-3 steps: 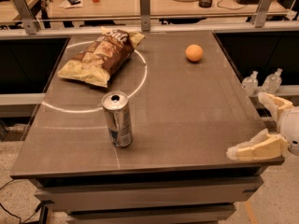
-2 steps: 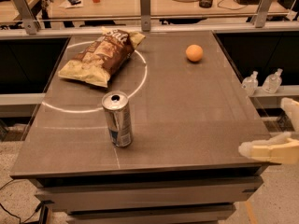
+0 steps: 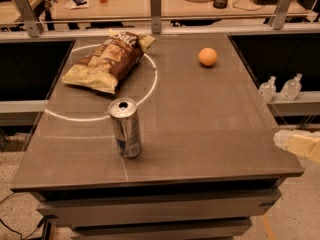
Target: Move brown chip bag near orange
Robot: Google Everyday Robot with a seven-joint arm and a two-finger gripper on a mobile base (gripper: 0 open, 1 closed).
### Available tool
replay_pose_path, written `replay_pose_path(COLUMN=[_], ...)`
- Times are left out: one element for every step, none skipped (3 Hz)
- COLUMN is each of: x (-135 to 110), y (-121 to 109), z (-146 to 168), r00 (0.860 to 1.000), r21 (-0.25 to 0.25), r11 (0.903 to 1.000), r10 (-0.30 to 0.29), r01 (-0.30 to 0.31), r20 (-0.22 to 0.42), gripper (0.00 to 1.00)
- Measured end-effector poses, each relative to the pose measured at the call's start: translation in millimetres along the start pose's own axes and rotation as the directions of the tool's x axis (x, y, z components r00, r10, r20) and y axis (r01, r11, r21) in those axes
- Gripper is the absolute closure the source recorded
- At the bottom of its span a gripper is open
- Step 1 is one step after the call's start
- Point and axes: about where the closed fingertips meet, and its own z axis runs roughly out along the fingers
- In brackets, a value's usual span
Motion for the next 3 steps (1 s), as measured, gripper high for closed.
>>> replay_pose_path(x=[-1.0,-2.5,-3.4], y=[0.3,5.6,31.2], z=[0.1,4.2,16.4], r00=[1.000,1.000,0.996], r21=[0.000,-0.013,-0.061], r11=[1.0000,0.9998,0.9954], r10=[0.002,-0.017,-0.071], r01=[-0.002,0.017,0.074], r20=[0.001,0.012,0.054], gripper=[0.00,0.00,0.00])
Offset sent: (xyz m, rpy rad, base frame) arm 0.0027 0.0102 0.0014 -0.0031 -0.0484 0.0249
